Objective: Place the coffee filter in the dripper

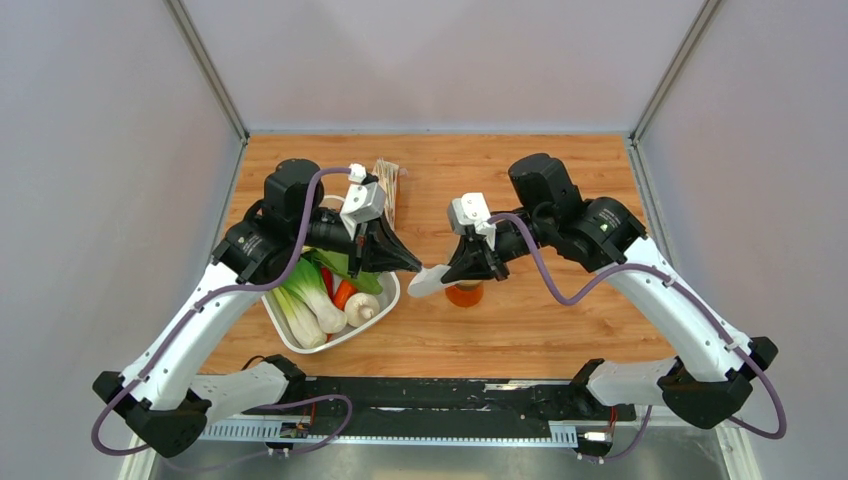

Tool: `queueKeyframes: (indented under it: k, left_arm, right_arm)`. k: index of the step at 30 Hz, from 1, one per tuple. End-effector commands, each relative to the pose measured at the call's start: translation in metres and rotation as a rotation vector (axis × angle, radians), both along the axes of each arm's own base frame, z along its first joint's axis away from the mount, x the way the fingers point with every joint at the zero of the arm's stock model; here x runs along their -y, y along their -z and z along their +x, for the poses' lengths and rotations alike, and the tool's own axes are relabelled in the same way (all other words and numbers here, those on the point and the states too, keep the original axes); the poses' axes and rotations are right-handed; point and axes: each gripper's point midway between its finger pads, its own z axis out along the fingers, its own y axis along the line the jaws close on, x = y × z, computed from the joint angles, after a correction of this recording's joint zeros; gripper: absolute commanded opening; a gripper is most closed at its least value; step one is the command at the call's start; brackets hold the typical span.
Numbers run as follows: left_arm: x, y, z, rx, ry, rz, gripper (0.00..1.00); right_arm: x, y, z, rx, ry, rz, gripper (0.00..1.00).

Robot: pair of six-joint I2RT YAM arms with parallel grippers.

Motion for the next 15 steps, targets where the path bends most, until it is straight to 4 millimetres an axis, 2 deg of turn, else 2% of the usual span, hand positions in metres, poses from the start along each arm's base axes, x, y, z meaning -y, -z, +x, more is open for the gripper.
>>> queueKeyframes:
  k: [1, 7, 15]
  left_arm:
    - [0.003, 0.002, 0.002, 0.027, -0.004, -0.007, 0.0]
    - [0.002, 0.008, 0.006, 0.035, -0.039, 0.005, 0.0]
    - [-0.001, 0.0, 0.003, 0.046, -0.064, -0.017, 0.0]
  right_arm:
    - [-0.008, -0.02, 0.003, 0.054, -0.016, 0.065, 0.0]
    - [-0.008, -0.017, 0.005, 0.049, -0.002, 0.056, 0.0]
    - [-0.005, -0.008, 0.004, 0.027, 0.017, 0.032, 0.0]
